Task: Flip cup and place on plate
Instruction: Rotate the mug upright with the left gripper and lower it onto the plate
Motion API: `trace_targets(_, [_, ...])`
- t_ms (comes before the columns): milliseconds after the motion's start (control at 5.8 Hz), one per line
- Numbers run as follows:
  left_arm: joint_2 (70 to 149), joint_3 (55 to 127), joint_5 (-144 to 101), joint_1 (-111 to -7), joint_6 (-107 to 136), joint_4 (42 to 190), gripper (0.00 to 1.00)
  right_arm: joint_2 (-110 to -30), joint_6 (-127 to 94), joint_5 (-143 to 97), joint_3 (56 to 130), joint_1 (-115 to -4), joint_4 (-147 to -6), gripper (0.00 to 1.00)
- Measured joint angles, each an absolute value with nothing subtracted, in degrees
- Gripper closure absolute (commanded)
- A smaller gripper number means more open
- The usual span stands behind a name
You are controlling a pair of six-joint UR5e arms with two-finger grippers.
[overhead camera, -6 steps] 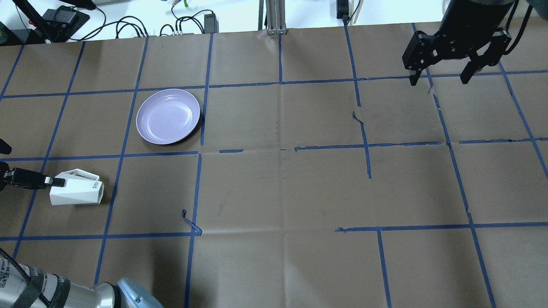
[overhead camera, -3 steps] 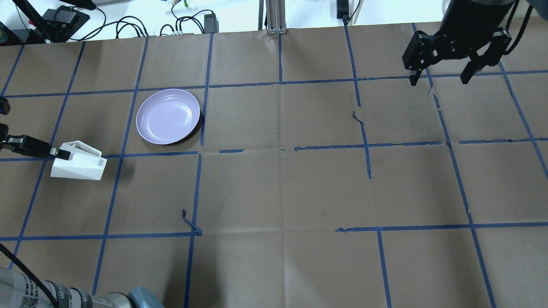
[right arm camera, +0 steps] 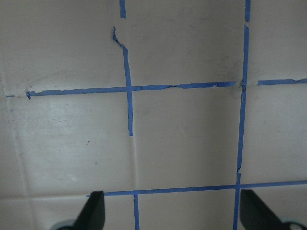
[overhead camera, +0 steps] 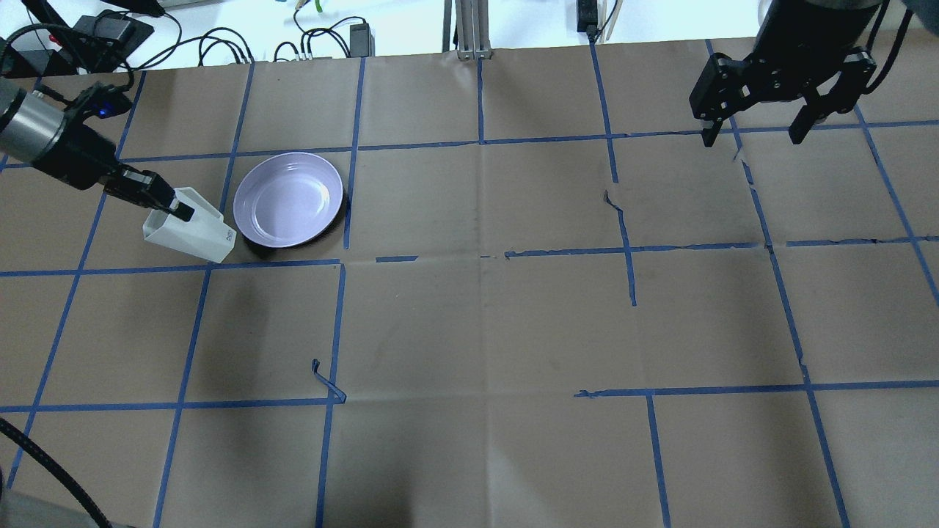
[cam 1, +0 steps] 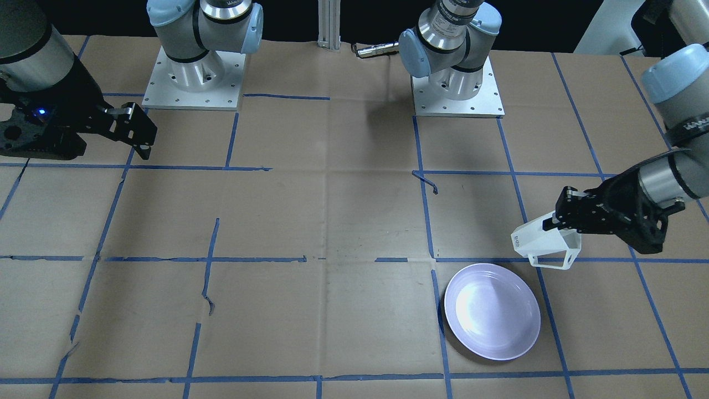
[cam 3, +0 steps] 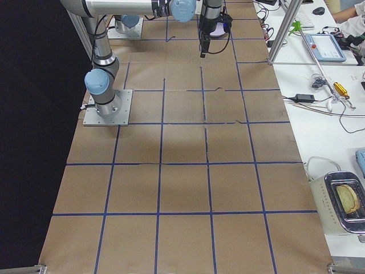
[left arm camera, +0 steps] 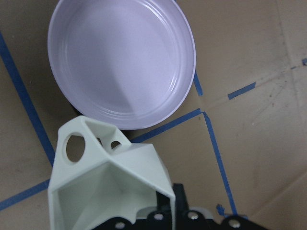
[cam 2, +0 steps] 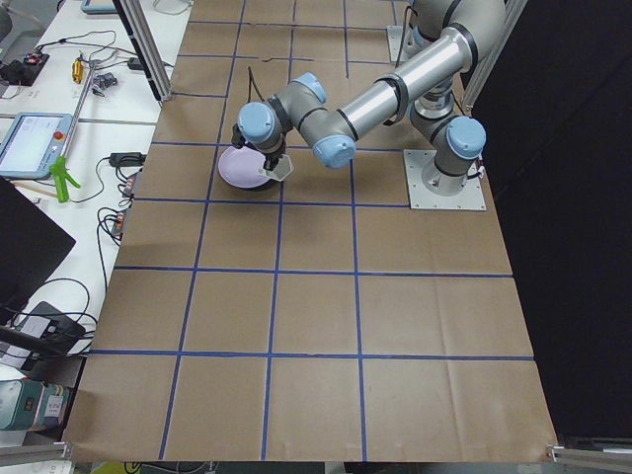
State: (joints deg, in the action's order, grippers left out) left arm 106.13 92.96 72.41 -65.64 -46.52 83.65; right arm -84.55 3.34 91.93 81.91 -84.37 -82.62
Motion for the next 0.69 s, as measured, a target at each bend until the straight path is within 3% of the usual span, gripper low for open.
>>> trace_targets(690, [109.5, 94.2, 82.5, -79.1, -38.3, 66.2, 0.97, -84.6, 3.3, 91.9, 81.9, -84.4, -82.6, 0.00])
